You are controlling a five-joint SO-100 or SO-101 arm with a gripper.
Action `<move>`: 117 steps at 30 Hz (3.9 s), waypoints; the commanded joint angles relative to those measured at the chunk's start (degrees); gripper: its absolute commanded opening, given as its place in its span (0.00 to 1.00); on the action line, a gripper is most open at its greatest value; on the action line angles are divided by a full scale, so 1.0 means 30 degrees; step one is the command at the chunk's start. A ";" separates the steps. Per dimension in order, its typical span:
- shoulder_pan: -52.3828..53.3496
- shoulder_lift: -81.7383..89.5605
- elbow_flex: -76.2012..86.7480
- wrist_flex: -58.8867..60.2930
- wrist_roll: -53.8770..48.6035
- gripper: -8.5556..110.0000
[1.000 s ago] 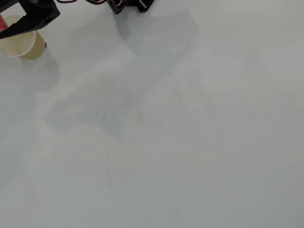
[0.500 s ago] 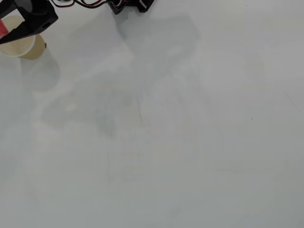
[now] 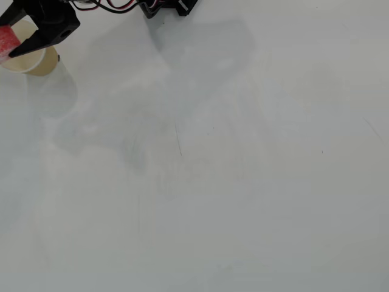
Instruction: Pick up the cube and drop it in the cup.
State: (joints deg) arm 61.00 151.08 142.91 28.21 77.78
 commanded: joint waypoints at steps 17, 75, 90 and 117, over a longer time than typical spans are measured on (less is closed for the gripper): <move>0.0850 0.1699 0.1465 -0.0352 -0.0205 0.07; 0.0937 -0.2490 -0.1436 -0.2139 0.0000 0.07; 0.1260 -0.2725 -0.1201 -0.2578 0.0000 0.08; 0.1377 -0.2139 -0.0293 -0.3838 -0.0176 0.12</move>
State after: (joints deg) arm 64.60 142.56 148.01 19.69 77.78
